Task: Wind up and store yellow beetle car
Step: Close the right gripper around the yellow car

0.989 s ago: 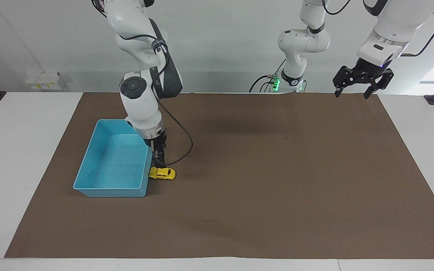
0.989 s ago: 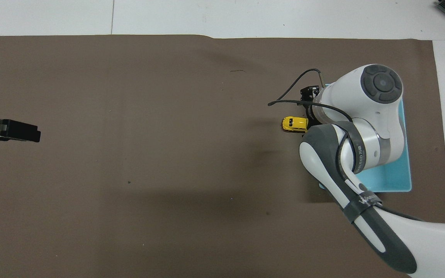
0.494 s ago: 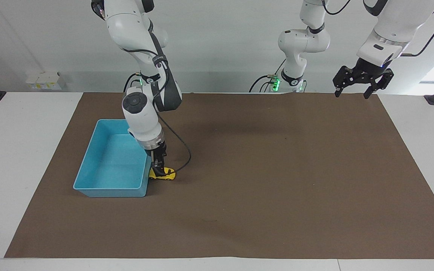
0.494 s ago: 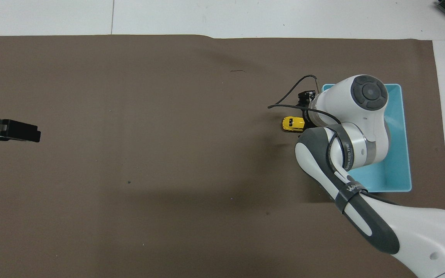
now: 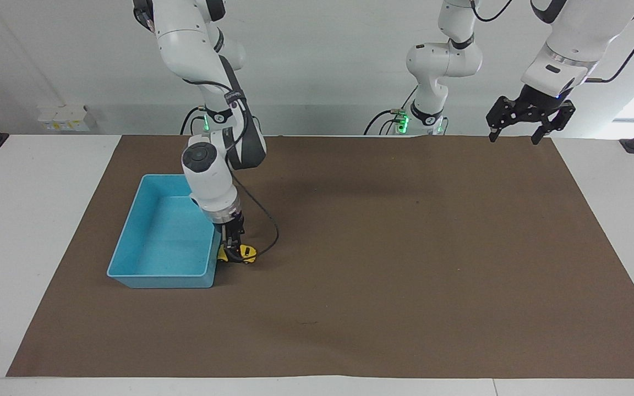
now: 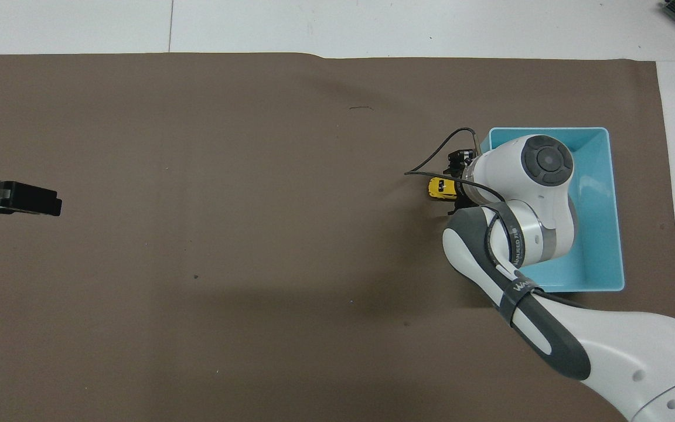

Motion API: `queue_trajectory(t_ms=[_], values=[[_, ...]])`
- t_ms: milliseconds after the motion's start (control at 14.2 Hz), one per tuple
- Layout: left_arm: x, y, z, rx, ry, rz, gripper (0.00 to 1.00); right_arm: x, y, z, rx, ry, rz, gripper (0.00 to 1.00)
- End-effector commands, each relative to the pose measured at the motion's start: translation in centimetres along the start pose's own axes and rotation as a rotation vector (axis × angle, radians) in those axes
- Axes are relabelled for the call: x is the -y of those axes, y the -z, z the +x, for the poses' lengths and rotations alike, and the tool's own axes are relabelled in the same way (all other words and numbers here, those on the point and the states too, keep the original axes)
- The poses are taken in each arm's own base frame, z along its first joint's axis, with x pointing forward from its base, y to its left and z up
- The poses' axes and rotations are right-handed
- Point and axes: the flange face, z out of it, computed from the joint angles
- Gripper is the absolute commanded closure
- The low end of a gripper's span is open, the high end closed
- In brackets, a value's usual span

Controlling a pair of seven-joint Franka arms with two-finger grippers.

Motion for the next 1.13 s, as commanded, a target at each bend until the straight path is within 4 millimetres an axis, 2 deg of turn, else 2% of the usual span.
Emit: queue_trajectory(t_ms=[0,141,282,353,706,918,1059], values=[[0.3,0.5,-0.6,0.002,-0.008,-0.014,0.0,-0.3,-0.4,0.5,0.009,-0.014,0.017,0.15],[0.3,0.5,-0.6,0.002,-0.008,-0.014,0.0,-0.3,-0.4,0.6,0.009,-0.015,0.017,0.42],[0.4,0.5,-0.6,0.002,-0.006,-0.014,0.0,-0.3,-0.4,0.6,0.009,-0.003,0.017,0.86],[0.3,0.5,-0.6,0.002,-0.008,-0.012,0.0,-0.2,-0.4,0.9,0.008,0.021,0.017,0.99],[0.3,0.5,-0.6,0.002,-0.008,-0.014,0.0,0.2,-0.1,0.2,0.01,0.049,0.018,1.0],[0.3,0.5,-0.6,0.002,-0.008,-0.014,0.0,0.7,1.6,-0.6,0.01,0.061,0.007,1.0],[0.3,0.5,-0.6,0.002,-0.008,-0.014,0.0,1.1,3.5,-0.8,0.005,0.074,0.0,1.0]])
